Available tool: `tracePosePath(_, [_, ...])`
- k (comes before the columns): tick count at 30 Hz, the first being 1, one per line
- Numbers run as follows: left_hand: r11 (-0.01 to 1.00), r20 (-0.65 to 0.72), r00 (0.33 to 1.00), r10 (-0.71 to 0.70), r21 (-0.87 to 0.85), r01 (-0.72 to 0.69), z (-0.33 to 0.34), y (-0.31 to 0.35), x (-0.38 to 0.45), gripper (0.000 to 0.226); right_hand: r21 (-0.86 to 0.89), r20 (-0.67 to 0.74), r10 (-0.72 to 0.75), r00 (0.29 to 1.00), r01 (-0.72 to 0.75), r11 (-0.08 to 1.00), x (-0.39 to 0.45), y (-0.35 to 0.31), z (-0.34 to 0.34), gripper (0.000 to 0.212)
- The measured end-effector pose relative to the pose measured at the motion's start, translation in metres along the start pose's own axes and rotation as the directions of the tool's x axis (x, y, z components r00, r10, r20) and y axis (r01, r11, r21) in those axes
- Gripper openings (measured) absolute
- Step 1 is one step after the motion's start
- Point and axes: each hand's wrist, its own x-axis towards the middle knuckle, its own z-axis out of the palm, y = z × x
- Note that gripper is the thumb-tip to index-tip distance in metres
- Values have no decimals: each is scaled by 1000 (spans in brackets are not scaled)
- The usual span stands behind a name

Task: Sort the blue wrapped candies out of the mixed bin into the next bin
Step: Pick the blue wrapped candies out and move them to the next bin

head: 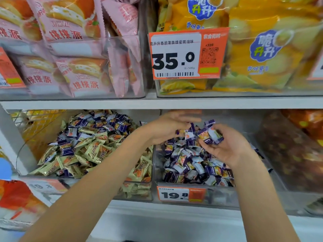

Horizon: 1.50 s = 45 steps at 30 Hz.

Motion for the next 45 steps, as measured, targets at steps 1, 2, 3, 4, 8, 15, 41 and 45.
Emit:
tracePosePath(1, [1000, 13, 1000, 4, 14, -5, -1, 0, 1, 48, -18, -41, -31, 999, 30, 999, 0, -1, -1, 3])
tracePosePath(2, [999, 29, 1000, 9, 35, -10, 0, 0, 1, 50, -38, -66, -55, 996, 52, 998, 0, -3, -3, 5])
tracePosePath(3, [998, 42, 999, 8, 56, -10, 1, 1, 1, 53, -64, -62, -68, 996, 64, 996, -2, -4, -4, 6])
tracePosePath(4, [997, 47, 999, 3, 80, -7, 3, 3, -1, 55, -114, -52, -78, 996, 72, 991, 0, -5, -5, 6])
tracePosePath(8, [959, -6, 998, 67, 276, -63, 7, 7, -12, 47, -700, 0, -298, 955, 213, 682, 4, 0, -6, 25])
tracePosePath(15, [723, -311, 842, 441, 679, -128, -2, -30, -81, 33, -845, 309, 119, 943, 330, -420, 22, 56, 6, 65])
tracePosePath(41, [696, -447, 868, 216, 694, 185, -82, -61, -157, 17, -646, 720, -260, 643, 484, -590, 20, 86, 146, 30])
tracePosePath(45, [694, -410, 894, 181, 697, 179, -89, -65, -154, 17, -701, 373, 180, 910, 404, -587, 65, 81, 180, 31])
